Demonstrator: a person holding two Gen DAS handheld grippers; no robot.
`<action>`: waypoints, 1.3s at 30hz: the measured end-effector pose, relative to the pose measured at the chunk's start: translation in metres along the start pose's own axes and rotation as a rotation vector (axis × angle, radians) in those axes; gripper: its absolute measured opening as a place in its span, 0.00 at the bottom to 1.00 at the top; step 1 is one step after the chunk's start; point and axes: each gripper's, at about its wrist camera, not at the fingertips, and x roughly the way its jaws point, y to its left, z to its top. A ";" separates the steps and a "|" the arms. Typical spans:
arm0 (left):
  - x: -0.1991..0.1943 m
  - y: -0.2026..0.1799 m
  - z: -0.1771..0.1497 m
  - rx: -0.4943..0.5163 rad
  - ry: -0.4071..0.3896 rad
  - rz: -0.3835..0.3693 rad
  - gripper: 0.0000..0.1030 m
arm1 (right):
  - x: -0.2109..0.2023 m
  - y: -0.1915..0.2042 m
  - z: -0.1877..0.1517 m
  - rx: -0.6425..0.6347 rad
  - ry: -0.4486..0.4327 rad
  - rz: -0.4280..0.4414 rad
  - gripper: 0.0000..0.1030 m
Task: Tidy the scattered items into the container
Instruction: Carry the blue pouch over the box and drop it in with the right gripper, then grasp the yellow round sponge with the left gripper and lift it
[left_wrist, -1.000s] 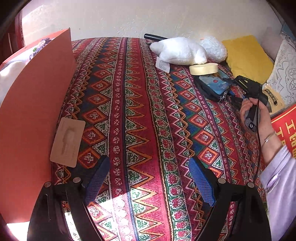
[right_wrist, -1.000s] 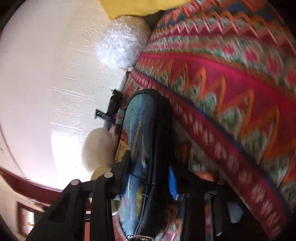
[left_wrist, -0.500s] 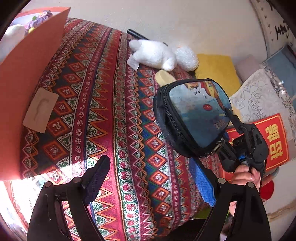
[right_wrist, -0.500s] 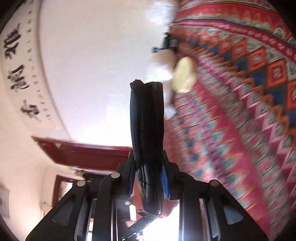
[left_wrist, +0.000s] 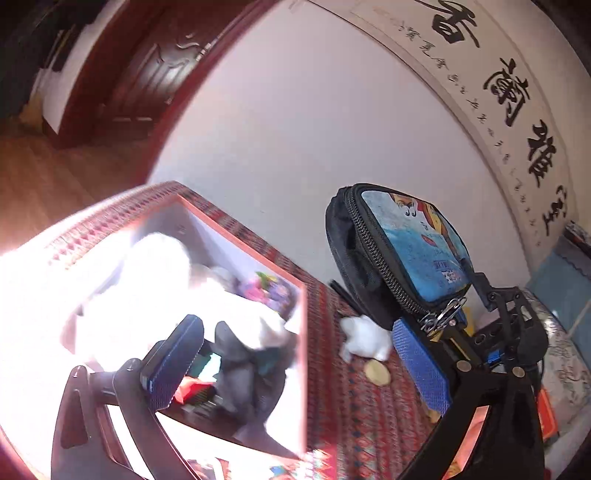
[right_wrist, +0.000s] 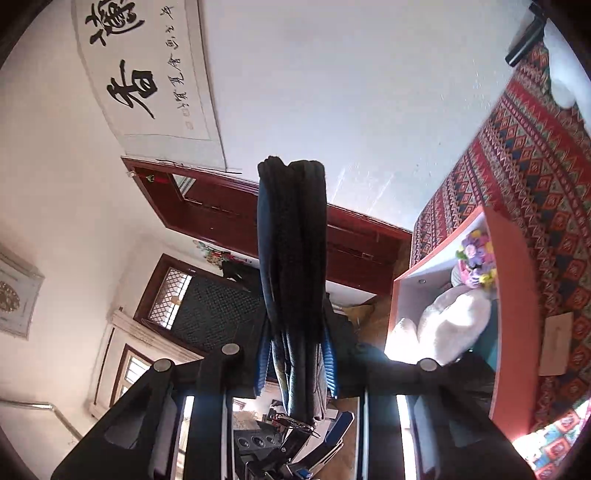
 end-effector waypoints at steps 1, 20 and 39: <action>0.007 0.016 0.005 -0.009 0.009 0.096 1.00 | 0.018 -0.009 -0.009 0.029 -0.037 -0.032 0.25; 0.034 -0.010 -0.029 0.104 0.050 0.391 1.00 | -0.122 -0.108 -0.034 0.014 0.045 -0.153 0.59; 0.317 -0.386 -0.293 0.624 0.444 0.063 1.00 | -0.414 -0.292 0.079 0.599 -0.606 -0.041 0.78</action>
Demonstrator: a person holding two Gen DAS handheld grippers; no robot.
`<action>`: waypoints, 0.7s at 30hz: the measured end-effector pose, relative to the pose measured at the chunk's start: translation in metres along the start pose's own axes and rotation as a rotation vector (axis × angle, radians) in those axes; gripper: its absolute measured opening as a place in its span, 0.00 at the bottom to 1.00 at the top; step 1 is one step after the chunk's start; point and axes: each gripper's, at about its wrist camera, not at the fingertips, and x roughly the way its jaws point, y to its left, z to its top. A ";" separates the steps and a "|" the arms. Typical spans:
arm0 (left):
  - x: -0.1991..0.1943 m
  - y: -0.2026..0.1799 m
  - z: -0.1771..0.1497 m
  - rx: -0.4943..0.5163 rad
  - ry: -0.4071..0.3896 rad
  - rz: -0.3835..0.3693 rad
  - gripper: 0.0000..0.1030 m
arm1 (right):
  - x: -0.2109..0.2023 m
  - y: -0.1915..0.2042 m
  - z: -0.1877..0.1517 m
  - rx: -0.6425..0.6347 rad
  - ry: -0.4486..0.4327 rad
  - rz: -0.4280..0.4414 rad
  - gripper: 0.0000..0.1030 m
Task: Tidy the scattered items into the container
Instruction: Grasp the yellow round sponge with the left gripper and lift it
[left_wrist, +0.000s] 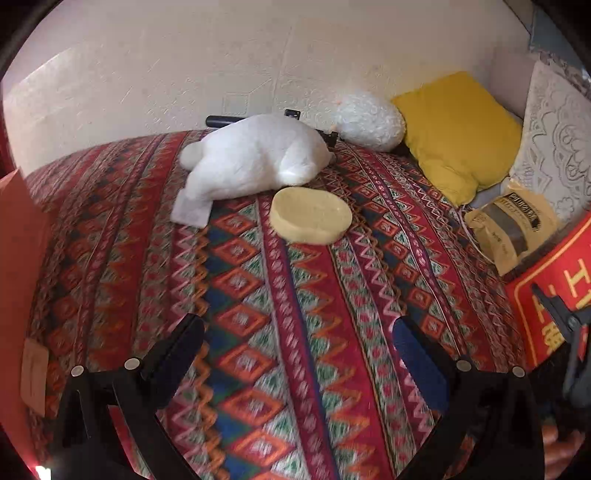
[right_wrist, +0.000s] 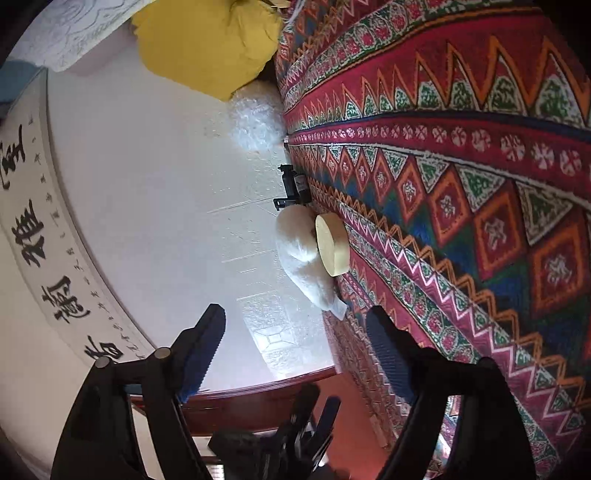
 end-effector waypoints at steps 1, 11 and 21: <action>0.018 -0.013 0.009 0.031 0.012 0.041 1.00 | -0.002 -0.003 0.008 0.036 -0.008 0.022 0.78; 0.139 -0.033 0.064 -0.020 0.102 0.167 1.00 | 0.010 -0.014 0.050 0.260 -0.094 0.124 0.83; 0.121 -0.027 0.060 0.053 0.103 0.176 0.98 | 0.024 -0.004 0.043 0.260 -0.004 0.125 0.83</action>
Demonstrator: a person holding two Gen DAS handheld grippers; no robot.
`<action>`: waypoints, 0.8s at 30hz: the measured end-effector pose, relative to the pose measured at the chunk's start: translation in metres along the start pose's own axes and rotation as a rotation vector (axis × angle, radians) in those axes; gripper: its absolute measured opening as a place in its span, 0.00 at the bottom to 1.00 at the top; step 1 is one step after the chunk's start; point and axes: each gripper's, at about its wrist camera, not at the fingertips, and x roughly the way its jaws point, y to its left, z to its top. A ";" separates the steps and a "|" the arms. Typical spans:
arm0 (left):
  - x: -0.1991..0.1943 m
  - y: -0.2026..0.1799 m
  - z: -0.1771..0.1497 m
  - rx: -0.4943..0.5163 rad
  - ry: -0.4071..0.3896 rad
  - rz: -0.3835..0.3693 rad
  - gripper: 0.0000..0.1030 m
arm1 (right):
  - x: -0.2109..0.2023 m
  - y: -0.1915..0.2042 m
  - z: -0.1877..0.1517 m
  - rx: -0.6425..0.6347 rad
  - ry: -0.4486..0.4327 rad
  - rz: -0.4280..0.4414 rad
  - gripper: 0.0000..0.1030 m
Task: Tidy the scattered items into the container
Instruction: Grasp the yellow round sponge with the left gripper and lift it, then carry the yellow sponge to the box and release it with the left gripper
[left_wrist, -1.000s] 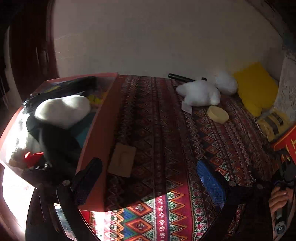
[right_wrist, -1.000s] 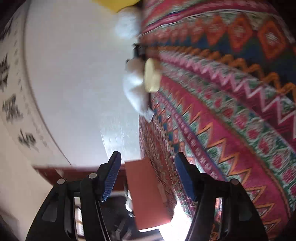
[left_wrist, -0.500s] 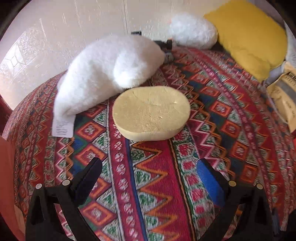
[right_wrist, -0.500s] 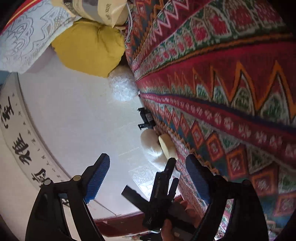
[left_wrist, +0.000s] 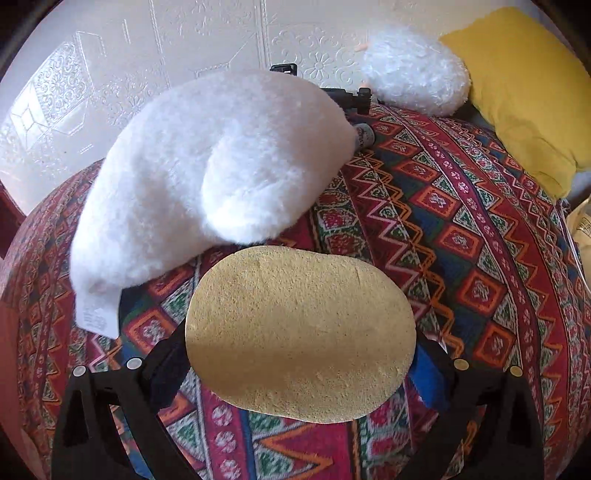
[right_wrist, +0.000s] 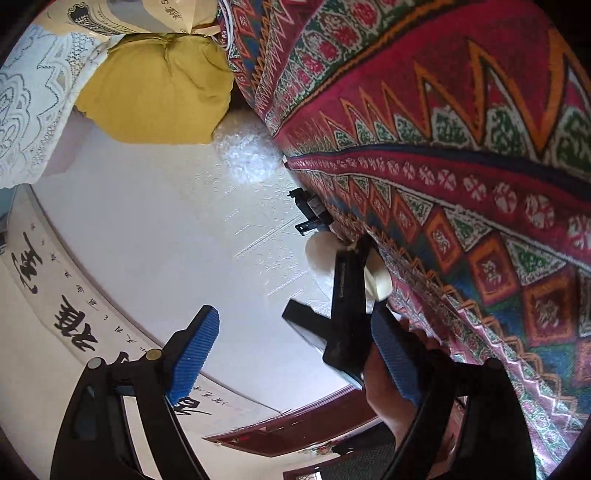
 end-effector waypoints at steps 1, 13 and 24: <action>-0.012 0.004 -0.009 0.008 -0.016 -0.005 0.98 | 0.000 0.001 -0.001 -0.007 -0.004 -0.001 0.83; -0.203 0.122 -0.272 -0.112 -0.012 -0.158 0.98 | 0.007 -0.023 -0.024 -0.022 0.092 -0.180 0.83; -0.339 0.321 -0.222 -0.437 -0.412 0.203 0.98 | 0.006 -0.038 -0.055 -0.108 0.120 -0.291 0.83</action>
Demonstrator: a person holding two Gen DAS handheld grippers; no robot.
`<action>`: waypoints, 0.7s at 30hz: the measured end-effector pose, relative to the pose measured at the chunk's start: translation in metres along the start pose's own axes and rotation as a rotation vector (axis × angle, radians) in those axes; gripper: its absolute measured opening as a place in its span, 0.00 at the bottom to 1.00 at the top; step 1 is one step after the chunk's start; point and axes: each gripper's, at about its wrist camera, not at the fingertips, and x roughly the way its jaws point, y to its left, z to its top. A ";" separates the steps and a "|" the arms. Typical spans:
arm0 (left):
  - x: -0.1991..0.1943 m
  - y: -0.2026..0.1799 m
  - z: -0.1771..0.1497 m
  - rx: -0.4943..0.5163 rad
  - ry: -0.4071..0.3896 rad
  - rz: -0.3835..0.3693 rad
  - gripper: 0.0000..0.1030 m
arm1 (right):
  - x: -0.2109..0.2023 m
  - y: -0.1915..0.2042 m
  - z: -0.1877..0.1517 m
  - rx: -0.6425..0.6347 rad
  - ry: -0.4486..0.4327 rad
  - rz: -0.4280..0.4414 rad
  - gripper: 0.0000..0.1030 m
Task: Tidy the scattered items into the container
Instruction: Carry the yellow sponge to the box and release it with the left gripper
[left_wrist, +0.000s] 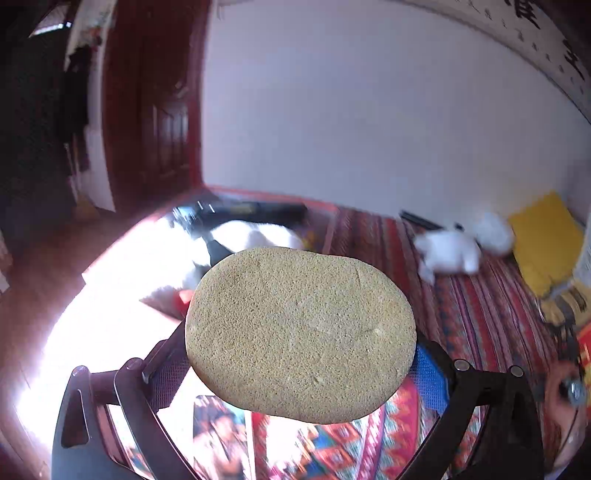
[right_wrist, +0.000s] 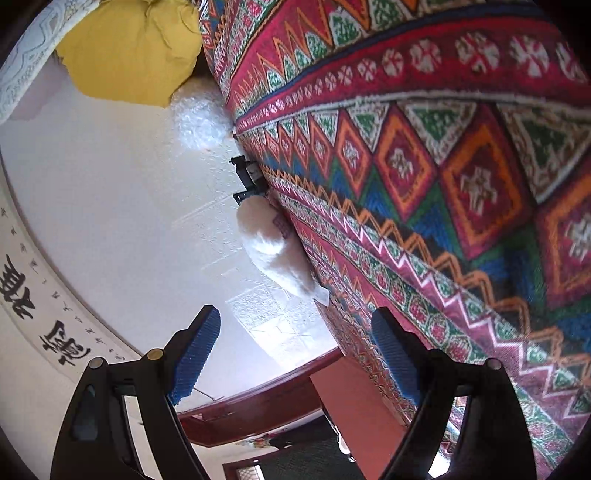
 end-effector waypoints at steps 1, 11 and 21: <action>0.008 0.007 0.016 -0.018 -0.009 0.009 0.99 | 0.003 0.000 -0.002 -0.008 0.005 -0.008 0.83; 0.125 -0.001 -0.064 0.088 0.039 0.225 1.00 | 0.006 -0.003 -0.004 -0.036 0.021 -0.052 0.83; 0.157 -0.048 -0.077 0.049 -0.087 0.037 1.00 | 0.012 0.003 0.005 -0.031 0.016 -0.041 0.83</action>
